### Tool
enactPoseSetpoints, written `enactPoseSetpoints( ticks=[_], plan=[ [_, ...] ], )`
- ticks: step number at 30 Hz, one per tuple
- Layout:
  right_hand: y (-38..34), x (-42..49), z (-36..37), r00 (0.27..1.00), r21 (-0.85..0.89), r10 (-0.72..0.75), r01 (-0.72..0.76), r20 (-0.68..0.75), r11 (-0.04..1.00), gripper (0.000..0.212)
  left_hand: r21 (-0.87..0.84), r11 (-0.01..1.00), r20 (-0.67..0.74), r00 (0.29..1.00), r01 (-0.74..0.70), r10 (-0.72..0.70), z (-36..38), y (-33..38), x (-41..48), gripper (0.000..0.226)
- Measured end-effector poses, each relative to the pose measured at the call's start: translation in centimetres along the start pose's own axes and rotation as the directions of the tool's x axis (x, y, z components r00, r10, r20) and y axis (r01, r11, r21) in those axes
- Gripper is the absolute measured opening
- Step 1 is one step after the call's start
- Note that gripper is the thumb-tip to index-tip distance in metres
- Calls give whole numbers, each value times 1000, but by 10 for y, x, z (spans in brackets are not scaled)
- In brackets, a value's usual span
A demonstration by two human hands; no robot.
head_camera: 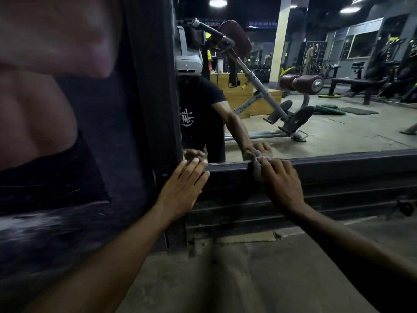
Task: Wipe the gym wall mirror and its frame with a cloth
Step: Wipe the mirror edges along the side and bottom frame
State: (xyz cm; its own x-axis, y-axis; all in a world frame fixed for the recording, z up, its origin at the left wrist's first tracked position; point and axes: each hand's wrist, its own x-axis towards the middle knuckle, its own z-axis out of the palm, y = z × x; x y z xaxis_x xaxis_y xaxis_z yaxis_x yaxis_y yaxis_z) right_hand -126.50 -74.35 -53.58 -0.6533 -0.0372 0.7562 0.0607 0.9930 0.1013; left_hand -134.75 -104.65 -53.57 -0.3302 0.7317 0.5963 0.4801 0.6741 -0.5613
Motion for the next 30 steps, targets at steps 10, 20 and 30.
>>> enactPoseSetpoints(
  ticks=[10, 20, 30],
  plan=[
    [0, 12, 3, 961, -13, -277, 277, 9, 961, 48, 37, 999, 69, 997, 40, -42, -1, 11, 17, 89],
    [-26, 1, 17, 938, 123, -347, 346, -14, 930, 30, 42, 999, 78, 997, 2, -6, -4, 14, 18, 91],
    [51, 0, -12, 991, 55, -116, 112, 72, 992, 48, 37, 996, 56, 995, -83, 81, 2, 33, 44, 100]
  ],
)
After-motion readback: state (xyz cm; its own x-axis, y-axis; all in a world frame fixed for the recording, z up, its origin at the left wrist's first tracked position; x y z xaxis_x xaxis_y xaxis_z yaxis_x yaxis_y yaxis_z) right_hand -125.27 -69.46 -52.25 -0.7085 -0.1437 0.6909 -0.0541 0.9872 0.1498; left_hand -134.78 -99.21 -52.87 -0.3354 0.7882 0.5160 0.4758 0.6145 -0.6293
